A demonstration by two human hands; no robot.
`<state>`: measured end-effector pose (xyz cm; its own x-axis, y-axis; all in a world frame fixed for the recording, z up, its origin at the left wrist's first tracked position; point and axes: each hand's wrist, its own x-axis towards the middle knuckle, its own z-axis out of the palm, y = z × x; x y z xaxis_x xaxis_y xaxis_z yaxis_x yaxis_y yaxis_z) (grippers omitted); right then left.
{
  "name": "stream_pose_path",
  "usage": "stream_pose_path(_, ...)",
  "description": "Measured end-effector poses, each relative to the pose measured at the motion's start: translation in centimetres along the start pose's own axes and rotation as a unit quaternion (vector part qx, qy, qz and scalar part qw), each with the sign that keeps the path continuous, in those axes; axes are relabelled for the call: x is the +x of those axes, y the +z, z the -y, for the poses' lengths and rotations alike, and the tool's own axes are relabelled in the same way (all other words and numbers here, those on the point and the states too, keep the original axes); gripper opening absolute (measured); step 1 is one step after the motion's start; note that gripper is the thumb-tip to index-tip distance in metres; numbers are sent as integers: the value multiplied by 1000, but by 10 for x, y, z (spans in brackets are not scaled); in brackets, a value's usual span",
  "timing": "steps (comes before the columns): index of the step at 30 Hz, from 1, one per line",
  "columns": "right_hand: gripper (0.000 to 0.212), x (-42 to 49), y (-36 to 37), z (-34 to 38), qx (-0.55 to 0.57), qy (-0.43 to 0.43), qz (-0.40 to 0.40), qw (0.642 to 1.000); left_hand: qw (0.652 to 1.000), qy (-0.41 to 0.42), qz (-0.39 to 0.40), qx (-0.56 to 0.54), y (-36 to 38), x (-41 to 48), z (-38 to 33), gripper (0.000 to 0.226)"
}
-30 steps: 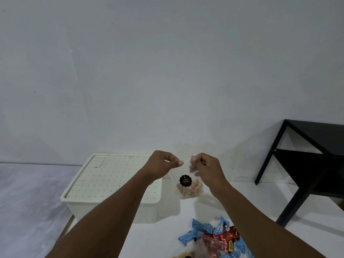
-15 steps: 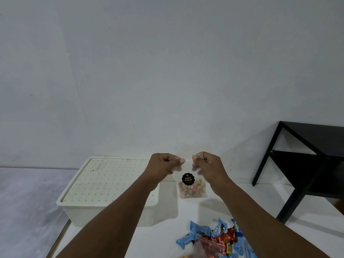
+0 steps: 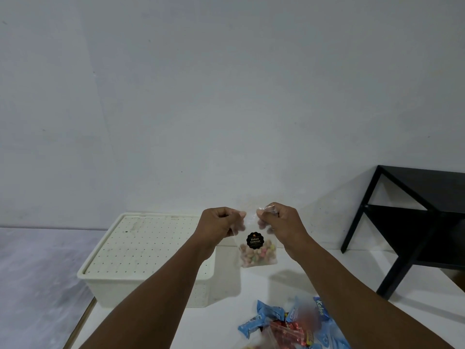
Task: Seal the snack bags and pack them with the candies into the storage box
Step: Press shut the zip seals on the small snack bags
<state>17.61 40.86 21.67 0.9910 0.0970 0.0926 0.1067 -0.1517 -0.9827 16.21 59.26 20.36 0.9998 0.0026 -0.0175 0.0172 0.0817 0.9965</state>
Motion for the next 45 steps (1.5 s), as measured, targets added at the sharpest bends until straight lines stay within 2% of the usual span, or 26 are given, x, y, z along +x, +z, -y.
stream_pose_path(4, 17, -2, -5, -2, 28, 20, 29, 999, 1000, 1, -19, -17, -1, 1, 3, 16)
stream_pose_path(8, 26, -3, -10, -6, 37, 43, 30, 998, 1000, 14, -11, 4, -2, 5, 3, 16)
stream_pose_path(14, 25, -1, -20, -6, 13, 19, 21, 1000, 1000, 8, -6, 6, 3, 7, 4, 26)
stream_pose_path(20, 16, 0, -35, -9, 64, 47, -9, 997, 990, 58, 3, 130, 16, 12, 20, 27)
stream_pose_path(23, 15, 1, -47, -15, 70, 50, -30, 996, 988, 84, -23, 131, 35, 16, 27, 18)
stream_pose_path(26, 32, -1, -62, -25, 70, 45, -54, 995, 988, 92, -32, 119, 58, 22, 33, 12)
stream_pose_path(29, 35, -5, -80, -37, 46, 36, -71, 996, 992, 74, -22, 96, 80, 31, 44, 16)
stream_pose_path(34, 18, -2, -108, -67, -48, 38, -46, 997, 996, 41, -31, 80, 113, 51, 62, 16)
stream_pose_path(38, 24, 21, -135, -95, -84, 63, -28, 994, 988, 37, -19, 150, 129, 75, 82, 17)
stream_pose_path(42, 26, 56, -160, -128, -136, 61, -3, 989, 961, 42, 0, 274, 147, 104, 104, 28)
stream_pose_path(45, 27, 87, -175, -155, -151, 73, 20, 986, 948, 30, -11, 316, 164, 132, 121, 31)
